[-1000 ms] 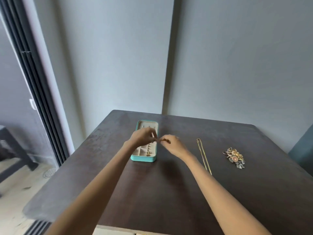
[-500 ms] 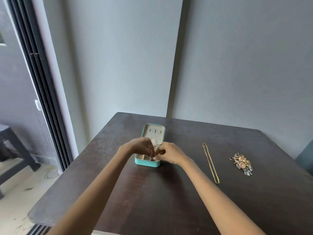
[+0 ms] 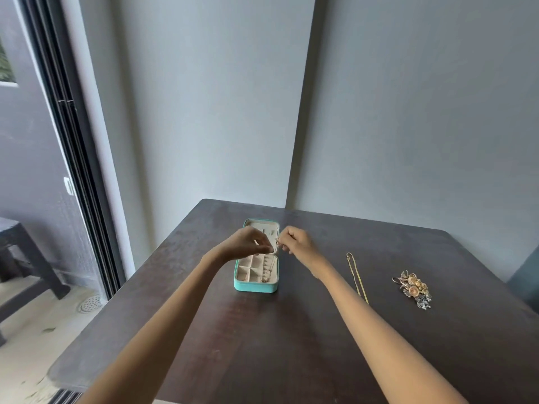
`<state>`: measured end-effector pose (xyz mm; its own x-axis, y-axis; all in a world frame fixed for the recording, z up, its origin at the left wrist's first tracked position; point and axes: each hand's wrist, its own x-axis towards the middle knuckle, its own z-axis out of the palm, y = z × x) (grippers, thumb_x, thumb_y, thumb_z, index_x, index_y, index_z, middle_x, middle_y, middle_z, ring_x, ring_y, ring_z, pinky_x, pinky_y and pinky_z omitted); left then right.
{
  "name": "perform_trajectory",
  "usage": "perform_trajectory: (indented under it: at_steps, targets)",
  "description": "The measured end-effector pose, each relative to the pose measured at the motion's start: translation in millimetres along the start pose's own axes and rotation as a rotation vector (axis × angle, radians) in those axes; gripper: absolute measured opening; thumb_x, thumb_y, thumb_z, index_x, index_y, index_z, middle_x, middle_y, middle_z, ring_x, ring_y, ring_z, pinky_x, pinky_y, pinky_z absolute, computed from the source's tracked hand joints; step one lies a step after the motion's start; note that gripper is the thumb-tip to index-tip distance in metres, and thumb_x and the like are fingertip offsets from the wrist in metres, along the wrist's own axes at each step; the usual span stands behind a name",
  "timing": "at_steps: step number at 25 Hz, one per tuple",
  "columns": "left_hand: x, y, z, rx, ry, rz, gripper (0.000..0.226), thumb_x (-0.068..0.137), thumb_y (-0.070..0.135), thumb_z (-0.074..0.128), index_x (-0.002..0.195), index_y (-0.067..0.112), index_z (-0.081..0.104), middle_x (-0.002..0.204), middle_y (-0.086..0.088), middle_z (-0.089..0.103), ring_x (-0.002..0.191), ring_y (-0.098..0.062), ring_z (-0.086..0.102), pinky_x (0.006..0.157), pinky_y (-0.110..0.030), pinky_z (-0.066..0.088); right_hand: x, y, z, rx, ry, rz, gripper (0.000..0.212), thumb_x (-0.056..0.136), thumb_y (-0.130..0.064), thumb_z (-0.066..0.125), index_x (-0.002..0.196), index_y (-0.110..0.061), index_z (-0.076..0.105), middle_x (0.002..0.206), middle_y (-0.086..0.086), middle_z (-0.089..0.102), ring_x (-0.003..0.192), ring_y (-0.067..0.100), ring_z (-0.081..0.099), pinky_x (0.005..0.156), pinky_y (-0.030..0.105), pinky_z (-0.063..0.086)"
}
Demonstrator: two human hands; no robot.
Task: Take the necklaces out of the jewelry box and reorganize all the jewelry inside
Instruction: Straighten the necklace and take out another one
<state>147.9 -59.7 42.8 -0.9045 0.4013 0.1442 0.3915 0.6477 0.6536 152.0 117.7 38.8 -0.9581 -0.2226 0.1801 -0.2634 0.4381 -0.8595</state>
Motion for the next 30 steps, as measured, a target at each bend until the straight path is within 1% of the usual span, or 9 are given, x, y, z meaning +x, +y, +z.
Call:
perform_trajectory:
  at_steps: [3, 7, 10, 14, 17, 21, 24, 26, 30]
  targets:
    - [2.6, 19.7, -3.2, -0.230, 0.017, -0.006, 0.009, 0.091, 0.013, 0.059, 0.093, 0.006, 0.062, 0.085, -0.005, 0.067, 0.061, 0.002, 0.061, 0.060, -0.009, 0.046, 2.2, -20.6, -19.5, 0.199, 0.066, -0.016, 0.022, 0.091, -0.008, 0.046, 0.072, -0.013, 0.055, 0.069, 0.002, 0.058, 0.054, 0.005, 0.050, 0.052, 0.017, 0.040]
    - [8.1, 38.1, -0.5, -0.526, -0.016, 0.011, 0.012, 0.091, 0.014, 0.060, 0.101, 0.009, 0.057, 0.089, -0.008, 0.068, 0.076, -0.014, 0.067, 0.075, -0.022, 0.051, 0.9, -39.0, -39.5, 0.346, 0.088, -0.001, 0.018, 0.090, -0.009, 0.047, 0.075, -0.011, 0.055, 0.066, 0.005, 0.062, 0.053, 0.012, 0.055, 0.055, 0.023, 0.046]
    - [15.4, 52.5, 5.2, -0.575, -0.001, 0.073, 0.006, 0.087, 0.004, 0.063, 0.089, 0.009, 0.063, 0.083, -0.010, 0.065, 0.071, -0.012, 0.065, 0.074, -0.020, 0.053, -1.2, -45.0, -54.2, 0.429, 0.133, -0.007, 0.014, 0.090, -0.010, 0.048, 0.077, -0.009, 0.054, 0.064, 0.006, 0.062, 0.051, 0.015, 0.058, 0.056, 0.026, 0.049]
    - [22.9, 72.2, 16.3, -0.599, 0.083, 0.090, 0.008, 0.087, 0.010, 0.064, 0.080, 0.009, 0.067, 0.071, -0.001, 0.066, 0.063, -0.008, 0.063, 0.068, -0.017, 0.052, -6.3, -42.8, -70.4, 0.531, 0.218, 0.028, 0.015, 0.089, -0.011, 0.047, 0.076, -0.010, 0.054, 0.061, 0.004, 0.059, 0.056, 0.018, 0.055, 0.055, 0.025, 0.047]
    - [27.8, 82.1, 19.3, -0.663, 0.107, 0.123, 0.009, 0.088, 0.010, 0.062, 0.080, 0.007, 0.066, 0.065, 0.003, 0.067, 0.059, -0.009, 0.063, 0.065, -0.017, 0.053, -6.9, -44.4, -83.9, 0.698, 0.291, 0.038, 0.015, 0.089, -0.011, 0.045, 0.076, -0.012, 0.051, 0.057, 0.004, 0.054, 0.056, 0.016, 0.052, 0.055, 0.024, 0.044]
    - [35.5, 94.9, 23.0, -0.799, 0.166, 0.102, 0.012, 0.094, 0.009, 0.054, 0.085, 0.010, 0.062, 0.071, -0.007, 0.066, 0.056, -0.014, 0.064, 0.061, -0.020, 0.054, -6.6, -49.3, -101.9, 0.889, 0.317, 0.033, 0.019, 0.086, -0.002, 0.038, 0.074, -0.014, 0.047, 0.051, 0.001, 0.052, 0.054, 0.014, 0.050, 0.056, 0.024, 0.043]
    - [39.7, 101.8, 30.8, -0.874, 0.125, 0.058, 0.006, 0.094, 0.013, 0.054, 0.097, 0.011, 0.059, 0.075, -0.008, 0.063, 0.059, -0.018, 0.063, 0.061, -0.023, 0.054, -9.9, -47.1, -104.3, 0.864, 0.271, 0.032, 0.021, 0.082, 0.003, 0.035, 0.072, -0.014, 0.044, 0.053, 0.002, 0.049, 0.056, 0.015, 0.049, 0.058, 0.026, 0.042]
    - [42.4, 107.6, 37.2, -0.884, 0.071, 0.062, 0.012, 0.092, 0.015, 0.058, 0.103, 0.011, 0.056, 0.079, -0.008, 0.062, 0.062, -0.019, 0.062, 0.065, -0.026, 0.055, -12.1, -44.7, -103.6, 0.771, 0.227, 0.051, 0.020, 0.080, 0.003, 0.035, 0.077, -0.014, 0.044, 0.055, 0.003, 0.047, 0.054, 0.014, 0.052, 0.059, 0.028, 0.041]
    - [49.0, 113.0, 45.9, -0.908, 0.120, 0.086, 0.009, 0.090, 0.010, 0.060, 0.097, 0.009, 0.055, 0.077, -0.009, 0.058, 0.054, -0.016, 0.056, 0.064, -0.027, 0.056, -10.9, -43.9, -107.9, 0.663, 0.208, 0.036, 0.019, 0.082, 0.001, 0.035, 0.090, -0.011, 0.047, 0.056, 0.004, 0.047, 0.052, 0.015, 0.050, 0.059, 0.029, 0.041]
